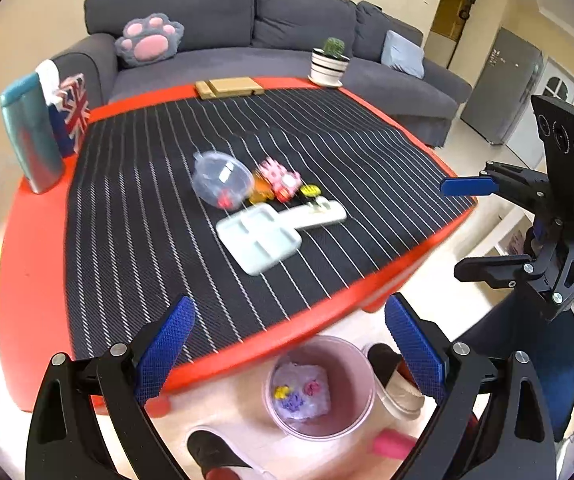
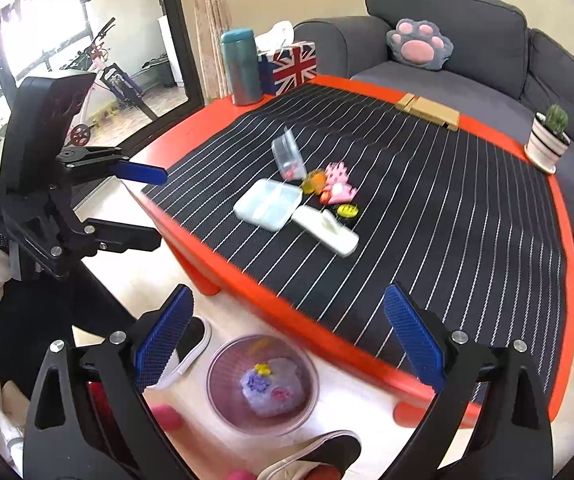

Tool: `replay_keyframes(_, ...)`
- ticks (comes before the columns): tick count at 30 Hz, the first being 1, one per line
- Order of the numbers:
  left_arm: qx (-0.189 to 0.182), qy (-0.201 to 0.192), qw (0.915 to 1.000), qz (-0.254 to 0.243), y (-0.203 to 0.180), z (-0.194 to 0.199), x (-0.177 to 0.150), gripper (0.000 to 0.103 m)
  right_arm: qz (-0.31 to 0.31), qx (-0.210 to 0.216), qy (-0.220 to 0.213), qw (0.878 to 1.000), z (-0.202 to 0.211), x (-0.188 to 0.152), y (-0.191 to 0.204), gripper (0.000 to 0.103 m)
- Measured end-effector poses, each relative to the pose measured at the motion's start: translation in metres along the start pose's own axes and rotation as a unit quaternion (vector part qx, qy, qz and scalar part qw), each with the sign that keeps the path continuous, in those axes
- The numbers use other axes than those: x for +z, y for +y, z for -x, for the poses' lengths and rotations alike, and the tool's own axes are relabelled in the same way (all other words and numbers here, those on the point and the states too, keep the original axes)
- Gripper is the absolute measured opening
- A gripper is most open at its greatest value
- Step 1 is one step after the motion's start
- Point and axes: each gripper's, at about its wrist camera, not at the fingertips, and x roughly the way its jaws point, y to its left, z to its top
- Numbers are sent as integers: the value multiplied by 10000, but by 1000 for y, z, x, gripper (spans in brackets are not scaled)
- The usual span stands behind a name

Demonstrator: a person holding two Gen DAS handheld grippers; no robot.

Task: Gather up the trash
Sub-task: 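Move both grippers back toward the table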

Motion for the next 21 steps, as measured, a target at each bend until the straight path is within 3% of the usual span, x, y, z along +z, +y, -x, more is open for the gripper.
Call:
replay_keyframes(12, 308, -15, 9993, -232, 16, 4, 42, 95, 266, -352, 298, 9986, -32, 47, -16, 95)
replay_keyframes(18, 383, 62, 9992, -67, 33, -9, 43, 95, 363, -421, 621, 9965, -63, 55, -22, 94)
replay_keyframes(21, 377, 93, 9992, 53, 41, -15, 40, 95, 483, -419, 766, 9950, -77, 56, -16, 88)
